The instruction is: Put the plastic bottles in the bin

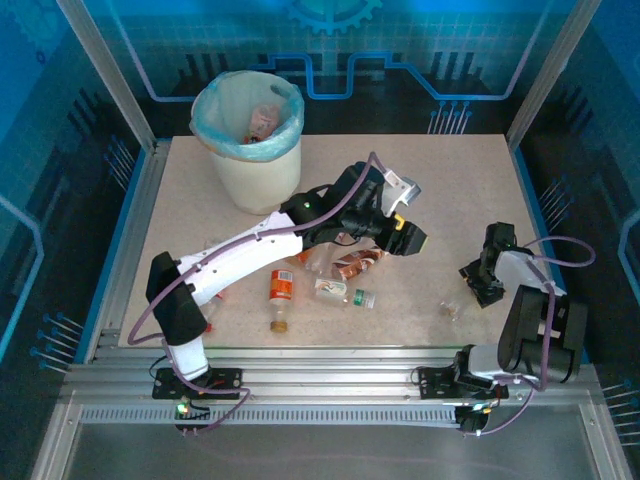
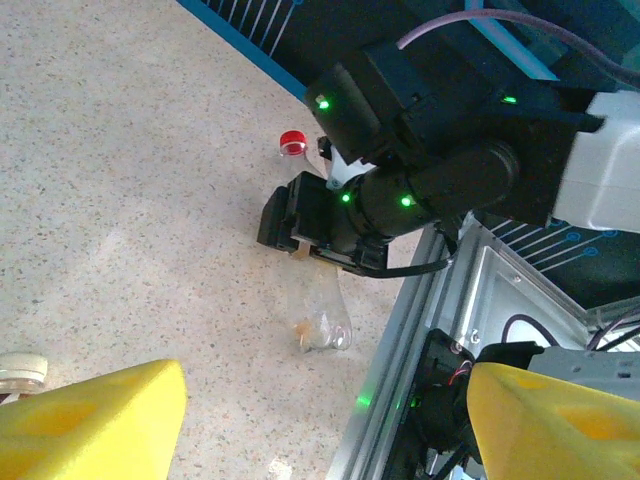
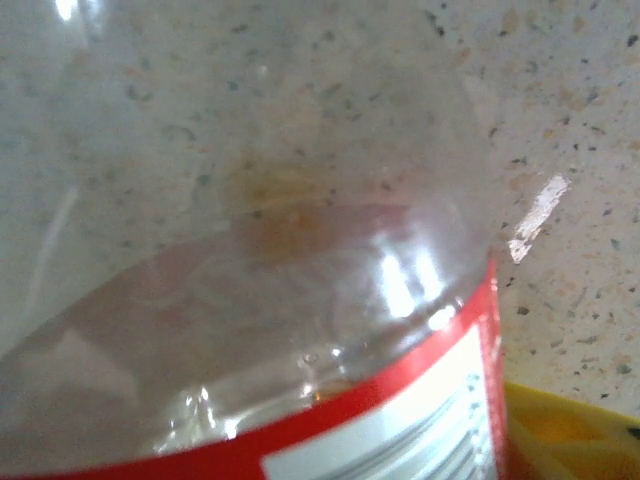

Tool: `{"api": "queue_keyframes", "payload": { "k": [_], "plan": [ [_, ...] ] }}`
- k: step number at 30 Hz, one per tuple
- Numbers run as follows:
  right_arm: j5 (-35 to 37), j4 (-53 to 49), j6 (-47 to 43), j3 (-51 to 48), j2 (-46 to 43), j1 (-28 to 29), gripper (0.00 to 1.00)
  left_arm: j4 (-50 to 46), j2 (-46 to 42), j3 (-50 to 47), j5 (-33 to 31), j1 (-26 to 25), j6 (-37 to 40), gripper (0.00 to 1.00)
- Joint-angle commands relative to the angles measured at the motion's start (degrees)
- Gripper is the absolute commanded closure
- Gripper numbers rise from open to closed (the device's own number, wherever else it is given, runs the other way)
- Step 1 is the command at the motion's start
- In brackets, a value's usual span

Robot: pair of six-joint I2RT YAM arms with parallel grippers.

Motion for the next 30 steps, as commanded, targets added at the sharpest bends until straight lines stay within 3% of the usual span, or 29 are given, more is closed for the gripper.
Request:
{"api": "queue_keyframes", "payload": {
  "k": [1,10,16,22,30],
  "plan": [
    [-1.3,0.82,-2.16,-0.33,-4.38,-0.26,0.41,-0.17,-2.43,-0.01,-1.11,1.6,0.02,0.25],
    [-5.91,5.64,-8.59,3.04,-19.66,8.78,0.43,-2.29,-5.34,4.2,-0.23,9.57,-0.72,0.25],
    [-14.75,18.06,-15.37,4.29,-27.96,17.45,0.41,5.64,-11.22,-1.09,0.48,19.16,-10.59,0.25],
    [-22.58,27.79,-23.23,7.86,-27.23,28.9,0.44,8.71,-14.81,-4.7,4.36,23.18,-9.72,0.25],
    [-25.94,34.09,-33.14,15.22,-17.65,44.48,0.44,22.22,-25.1,-20.69,9.89,24.19,-6.16,0.2]
  ]
}}
